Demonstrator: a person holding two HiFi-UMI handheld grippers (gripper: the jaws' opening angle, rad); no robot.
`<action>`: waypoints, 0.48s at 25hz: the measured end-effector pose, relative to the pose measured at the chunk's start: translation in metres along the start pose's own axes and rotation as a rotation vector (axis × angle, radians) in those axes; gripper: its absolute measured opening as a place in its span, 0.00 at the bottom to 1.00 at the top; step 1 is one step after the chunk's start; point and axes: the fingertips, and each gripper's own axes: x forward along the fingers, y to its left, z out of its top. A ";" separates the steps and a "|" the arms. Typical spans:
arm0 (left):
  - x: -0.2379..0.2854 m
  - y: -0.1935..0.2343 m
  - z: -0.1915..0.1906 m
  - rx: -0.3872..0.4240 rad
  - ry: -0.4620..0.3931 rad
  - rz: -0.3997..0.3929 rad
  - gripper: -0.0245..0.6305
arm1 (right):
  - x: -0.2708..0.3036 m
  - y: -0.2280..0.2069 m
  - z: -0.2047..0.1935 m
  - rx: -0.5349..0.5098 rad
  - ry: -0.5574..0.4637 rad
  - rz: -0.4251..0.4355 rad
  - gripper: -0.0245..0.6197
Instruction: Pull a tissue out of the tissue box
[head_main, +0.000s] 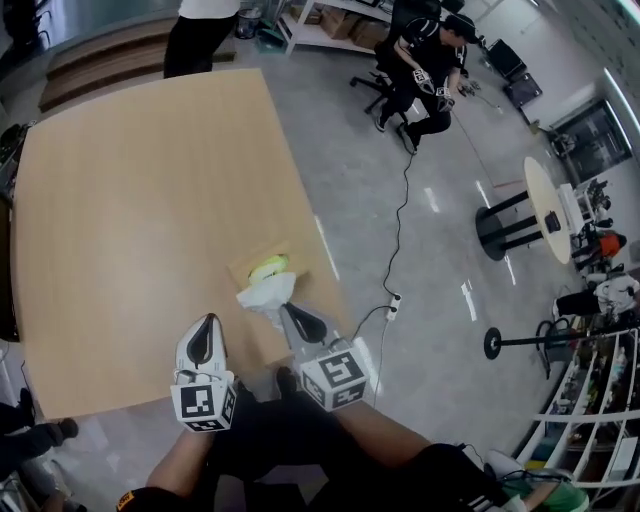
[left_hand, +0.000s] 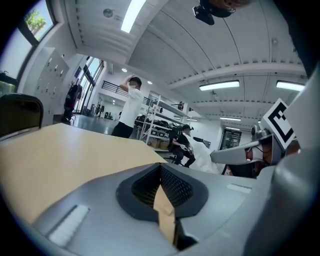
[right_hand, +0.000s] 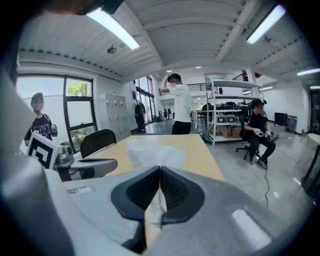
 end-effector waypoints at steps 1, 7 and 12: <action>-0.002 -0.004 0.003 0.004 -0.002 0.002 0.07 | -0.007 0.002 -0.003 0.004 -0.002 0.006 0.04; -0.010 -0.053 0.011 0.078 -0.041 0.017 0.07 | -0.048 -0.014 -0.013 0.004 -0.066 0.056 0.04; -0.034 -0.095 0.002 0.094 -0.038 0.142 0.07 | -0.079 -0.037 -0.023 0.015 -0.100 0.152 0.04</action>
